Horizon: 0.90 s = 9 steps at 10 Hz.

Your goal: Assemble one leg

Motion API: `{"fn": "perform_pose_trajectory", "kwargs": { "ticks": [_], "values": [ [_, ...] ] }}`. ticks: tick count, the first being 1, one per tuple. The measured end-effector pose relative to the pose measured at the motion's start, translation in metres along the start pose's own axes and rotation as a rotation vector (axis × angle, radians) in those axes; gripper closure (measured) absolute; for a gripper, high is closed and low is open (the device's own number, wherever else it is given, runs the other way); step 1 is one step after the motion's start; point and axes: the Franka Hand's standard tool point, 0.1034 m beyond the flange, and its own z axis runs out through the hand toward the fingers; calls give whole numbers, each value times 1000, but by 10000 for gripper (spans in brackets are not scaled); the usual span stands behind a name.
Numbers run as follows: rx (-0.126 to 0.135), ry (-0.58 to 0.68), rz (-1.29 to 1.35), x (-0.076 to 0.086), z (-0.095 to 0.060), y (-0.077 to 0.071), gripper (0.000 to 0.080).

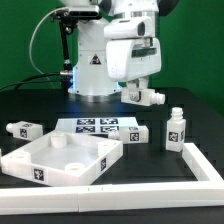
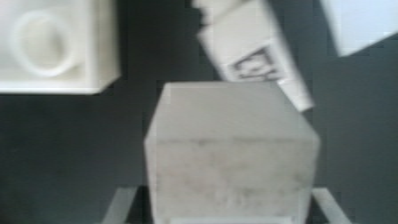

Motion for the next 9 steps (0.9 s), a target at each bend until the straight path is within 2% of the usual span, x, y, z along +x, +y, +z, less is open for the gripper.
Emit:
{"fn": "perform_pose_trajectory", "kwargs": {
  "ticks": [1, 3, 4, 5, 6, 7, 9],
  "values": [
    [-2, 2, 6, 1, 1, 3, 534],
    [4, -1, 14, 1, 3, 0, 534],
    [30, -20, 158, 5, 13, -22, 534],
    [75, -66, 205, 13, 28, -50, 534],
    [105, -97, 224, 16, 36, -61, 534],
    [71, -45, 229, 17, 39, -61, 534],
    [74, -49, 229, 14, 41, -65, 534]
  ]
}}
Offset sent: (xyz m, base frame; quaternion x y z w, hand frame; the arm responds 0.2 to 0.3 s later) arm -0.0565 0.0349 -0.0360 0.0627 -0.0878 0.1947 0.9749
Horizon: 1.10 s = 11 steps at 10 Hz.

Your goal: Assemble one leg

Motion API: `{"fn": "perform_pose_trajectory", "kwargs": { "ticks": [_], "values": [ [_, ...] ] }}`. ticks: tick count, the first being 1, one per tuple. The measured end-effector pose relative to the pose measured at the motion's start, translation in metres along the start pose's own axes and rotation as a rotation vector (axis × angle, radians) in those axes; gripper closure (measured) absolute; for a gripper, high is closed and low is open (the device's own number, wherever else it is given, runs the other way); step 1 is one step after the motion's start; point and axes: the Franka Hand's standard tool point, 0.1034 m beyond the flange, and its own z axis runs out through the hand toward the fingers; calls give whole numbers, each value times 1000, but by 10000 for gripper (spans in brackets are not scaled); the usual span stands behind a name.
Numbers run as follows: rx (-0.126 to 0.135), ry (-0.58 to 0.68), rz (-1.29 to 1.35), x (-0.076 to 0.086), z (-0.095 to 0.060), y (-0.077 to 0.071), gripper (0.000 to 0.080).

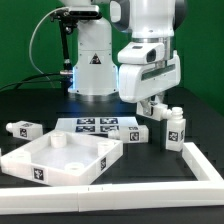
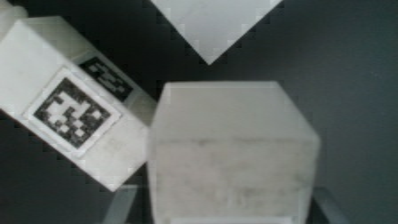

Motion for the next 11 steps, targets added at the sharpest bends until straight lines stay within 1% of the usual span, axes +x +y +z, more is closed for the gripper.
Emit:
{"fn": "perform_pose_trajectory", "kwargs": {
  "ticks": [1, 2, 3, 4, 6, 8, 9, 10, 11],
  "values": [
    [3, -2, -1, -1, 2, -2, 534],
    [8, 7, 25, -2, 13, -12, 534],
    [26, -4, 30, -6, 27, -23, 534],
    [35, -15, 35, -10, 34, -23, 534],
    [43, -23, 45, -17, 42, -20, 534],
    [44, -23, 44, -17, 42, -20, 534],
    [47, -32, 42, -17, 39, -21, 433],
    [43, -53, 37, -18, 22, -18, 258],
    [29, -57, 36, -16, 3, -12, 175]
  ]
}}
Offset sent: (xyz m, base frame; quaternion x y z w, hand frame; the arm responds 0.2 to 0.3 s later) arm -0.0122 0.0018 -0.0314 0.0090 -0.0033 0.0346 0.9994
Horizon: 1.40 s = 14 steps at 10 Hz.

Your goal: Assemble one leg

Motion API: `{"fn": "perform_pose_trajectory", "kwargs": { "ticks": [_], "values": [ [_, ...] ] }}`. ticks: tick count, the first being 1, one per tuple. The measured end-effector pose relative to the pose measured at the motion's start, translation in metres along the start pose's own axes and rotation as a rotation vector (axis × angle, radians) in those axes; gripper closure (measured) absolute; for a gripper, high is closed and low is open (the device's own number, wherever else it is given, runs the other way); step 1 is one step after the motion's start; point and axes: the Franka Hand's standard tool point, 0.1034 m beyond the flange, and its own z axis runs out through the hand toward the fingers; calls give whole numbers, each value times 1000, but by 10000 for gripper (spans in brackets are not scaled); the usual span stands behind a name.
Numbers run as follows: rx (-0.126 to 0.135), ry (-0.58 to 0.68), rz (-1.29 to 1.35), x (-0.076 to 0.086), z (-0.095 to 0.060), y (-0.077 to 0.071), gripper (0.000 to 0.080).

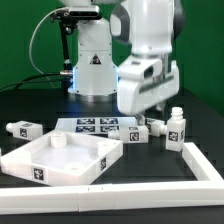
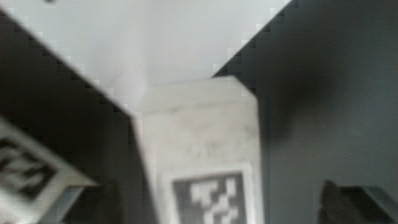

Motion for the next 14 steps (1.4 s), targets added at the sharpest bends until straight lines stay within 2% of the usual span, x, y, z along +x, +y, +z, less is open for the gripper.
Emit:
{"fn": "perform_pose_trajectory", "kwargs": {
  "ticks": [1, 2, 3, 4, 6, 7, 8, 11, 12, 14],
  "values": [
    [-1, -21, -8, -1, -15, 5, 175],
    [11, -54, -6, 4, -35, 18, 157],
    [9, -45, 7, 21, -48, 35, 152],
    [5, -32, 12, 41, -52, 49, 152],
    [-5, -10, 94, 85, -64, 61, 151],
    [-14, 10, 88, 95, -67, 64, 151],
    [-11, 4, 89, 91, -64, 63, 151],
    [-17, 18, 86, 94, -62, 62, 151],
    [-26, 52, 71, 98, -51, 56, 151],
    [-23, 77, 71, 106, -30, 59, 151]
  ]
}}
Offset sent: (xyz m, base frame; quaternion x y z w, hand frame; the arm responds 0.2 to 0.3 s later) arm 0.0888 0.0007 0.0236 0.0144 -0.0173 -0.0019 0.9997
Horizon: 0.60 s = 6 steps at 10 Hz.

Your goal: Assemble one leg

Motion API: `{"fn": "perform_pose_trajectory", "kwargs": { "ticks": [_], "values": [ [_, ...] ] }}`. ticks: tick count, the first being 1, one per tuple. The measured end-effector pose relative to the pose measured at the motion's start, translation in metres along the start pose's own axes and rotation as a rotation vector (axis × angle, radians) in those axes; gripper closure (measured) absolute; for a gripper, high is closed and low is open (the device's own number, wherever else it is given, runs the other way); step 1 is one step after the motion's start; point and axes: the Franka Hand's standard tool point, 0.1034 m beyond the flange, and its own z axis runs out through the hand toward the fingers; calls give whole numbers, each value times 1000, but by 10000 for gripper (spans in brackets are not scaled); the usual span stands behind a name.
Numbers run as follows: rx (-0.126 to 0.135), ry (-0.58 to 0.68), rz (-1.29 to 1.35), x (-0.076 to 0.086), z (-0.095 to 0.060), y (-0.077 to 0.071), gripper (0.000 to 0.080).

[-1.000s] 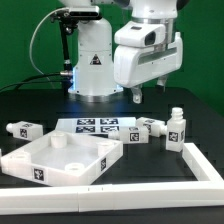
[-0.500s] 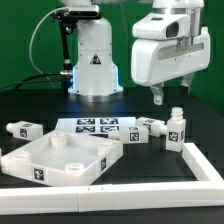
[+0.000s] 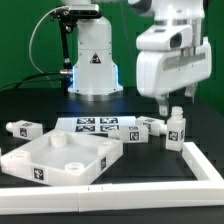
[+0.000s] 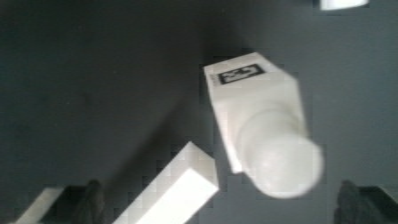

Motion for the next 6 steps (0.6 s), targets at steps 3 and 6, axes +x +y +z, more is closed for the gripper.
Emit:
{"fn": "perform_pose_trajectory", "kwargs": {
  "ticks": [3, 6],
  "values": [
    [4, 20, -4, 5, 20, -11, 151],
    [10, 4, -5, -7, 22, -24, 151]
  ]
}}
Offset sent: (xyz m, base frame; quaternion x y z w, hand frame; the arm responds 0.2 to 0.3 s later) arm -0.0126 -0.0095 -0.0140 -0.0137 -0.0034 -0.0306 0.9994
